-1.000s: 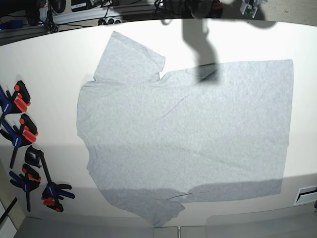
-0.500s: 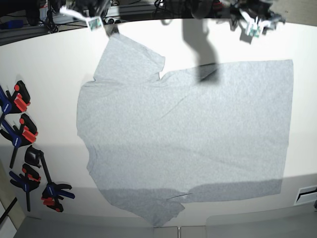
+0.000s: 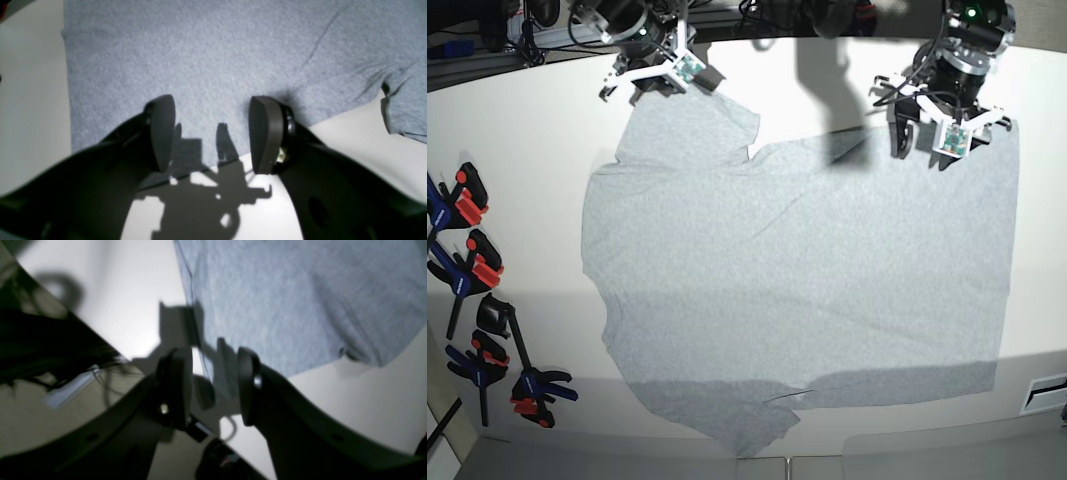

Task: Fold the T-shirt properly
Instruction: 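Move both grippers down to the grey shirt's shoulder edges by the collar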

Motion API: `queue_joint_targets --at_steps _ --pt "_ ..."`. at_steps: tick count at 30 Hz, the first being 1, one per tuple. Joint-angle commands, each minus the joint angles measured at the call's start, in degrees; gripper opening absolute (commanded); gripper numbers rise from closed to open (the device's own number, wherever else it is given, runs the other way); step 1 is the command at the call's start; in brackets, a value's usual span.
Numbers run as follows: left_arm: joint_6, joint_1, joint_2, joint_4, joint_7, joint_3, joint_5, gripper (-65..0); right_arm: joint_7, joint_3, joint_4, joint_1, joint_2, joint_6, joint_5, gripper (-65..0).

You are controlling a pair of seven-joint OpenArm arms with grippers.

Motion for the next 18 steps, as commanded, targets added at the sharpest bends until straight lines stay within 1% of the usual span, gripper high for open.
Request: queue_joint_targets --at_steps 1,5,8,13,14,15,18 --pt "0.0 0.2 -0.3 1.1 -0.9 -0.2 -0.3 -31.9 0.9 -0.5 -0.6 0.7 0.5 -0.7 -1.1 -43.6" --pt "0.0 0.2 -0.4 1.1 0.8 -0.2 -0.3 -31.9 1.1 -3.1 -7.3 4.2 0.5 -0.7 -1.5 -43.6" --pt "0.0 0.2 -0.4 1.1 0.8 -0.2 -0.3 -31.9 2.1 -5.0 -11.5 6.7 0.5 -0.8 -4.8 -43.6" --pt "0.0 0.2 -1.5 1.1 0.8 -0.2 -0.3 -31.9 2.8 -8.0 -17.8 10.4 0.5 -0.8 -5.4 -43.9" --pt "-0.1 0.2 -1.7 1.1 0.8 -0.2 -0.3 -31.9 2.8 -8.6 -18.8 11.0 0.5 -0.9 -5.7 -46.0" --pt "-0.1 0.2 -1.9 1.1 1.0 -0.2 -0.3 -31.9 2.7 -9.1 -19.4 11.5 0.5 -1.0 -5.7 -49.8" --pt "-0.3 0.3 -2.1 1.0 2.2 -0.2 -0.3 -31.9 2.8 -10.3 -19.7 11.8 0.5 -1.1 -6.1 -65.0"
